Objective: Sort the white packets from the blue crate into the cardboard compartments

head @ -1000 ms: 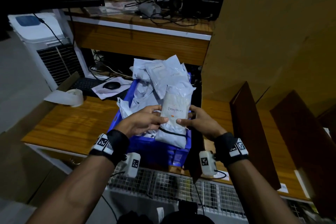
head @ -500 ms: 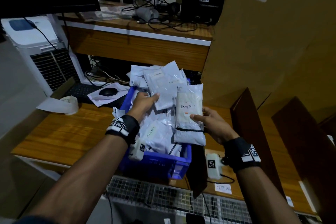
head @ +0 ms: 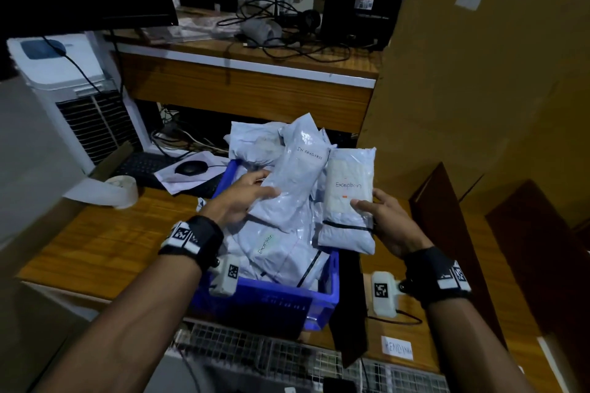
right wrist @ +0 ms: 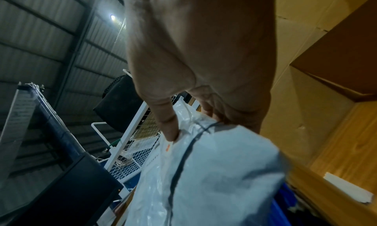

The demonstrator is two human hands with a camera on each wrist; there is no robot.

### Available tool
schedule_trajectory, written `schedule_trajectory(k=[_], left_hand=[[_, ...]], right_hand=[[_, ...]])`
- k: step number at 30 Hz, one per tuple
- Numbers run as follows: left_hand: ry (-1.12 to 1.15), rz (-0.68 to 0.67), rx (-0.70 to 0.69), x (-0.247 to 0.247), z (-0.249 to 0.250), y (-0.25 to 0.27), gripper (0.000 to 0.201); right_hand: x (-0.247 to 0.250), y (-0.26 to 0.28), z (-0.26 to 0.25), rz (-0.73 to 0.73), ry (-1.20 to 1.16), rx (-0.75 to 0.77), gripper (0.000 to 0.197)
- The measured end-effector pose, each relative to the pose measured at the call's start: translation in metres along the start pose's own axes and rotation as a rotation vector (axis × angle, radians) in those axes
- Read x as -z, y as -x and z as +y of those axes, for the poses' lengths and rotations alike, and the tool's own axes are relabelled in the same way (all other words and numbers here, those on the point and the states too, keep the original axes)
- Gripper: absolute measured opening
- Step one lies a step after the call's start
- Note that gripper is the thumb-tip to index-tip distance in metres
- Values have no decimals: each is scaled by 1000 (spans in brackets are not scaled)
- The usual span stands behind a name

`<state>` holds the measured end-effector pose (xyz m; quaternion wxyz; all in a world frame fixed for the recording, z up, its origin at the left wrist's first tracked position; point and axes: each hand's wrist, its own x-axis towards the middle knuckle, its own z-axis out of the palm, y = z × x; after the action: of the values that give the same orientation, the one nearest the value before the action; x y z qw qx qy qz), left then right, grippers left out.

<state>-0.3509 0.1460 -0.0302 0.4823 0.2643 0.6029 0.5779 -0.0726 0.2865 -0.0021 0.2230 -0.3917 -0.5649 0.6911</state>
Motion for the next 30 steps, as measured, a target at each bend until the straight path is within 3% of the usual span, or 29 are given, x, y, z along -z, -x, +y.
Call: schedule_trajectory(k=[10, 21, 25, 30], left_hand=[[-29, -42, -68, 29, 5, 23, 50], [-57, -111, -123, 26, 9, 45, 52], [-193, -145, -155, 28, 21, 57, 44], [-362, -222, -149, 31, 54, 64, 45]], right_hand=[[-6, -3, -15, -41, -91, 96, 36], [-1, 14, -23, -122, -172, 219, 41], [1, 19, -28, -207, -160, 243, 48], [-10, 27, -31, -380, -13, 151, 55]])
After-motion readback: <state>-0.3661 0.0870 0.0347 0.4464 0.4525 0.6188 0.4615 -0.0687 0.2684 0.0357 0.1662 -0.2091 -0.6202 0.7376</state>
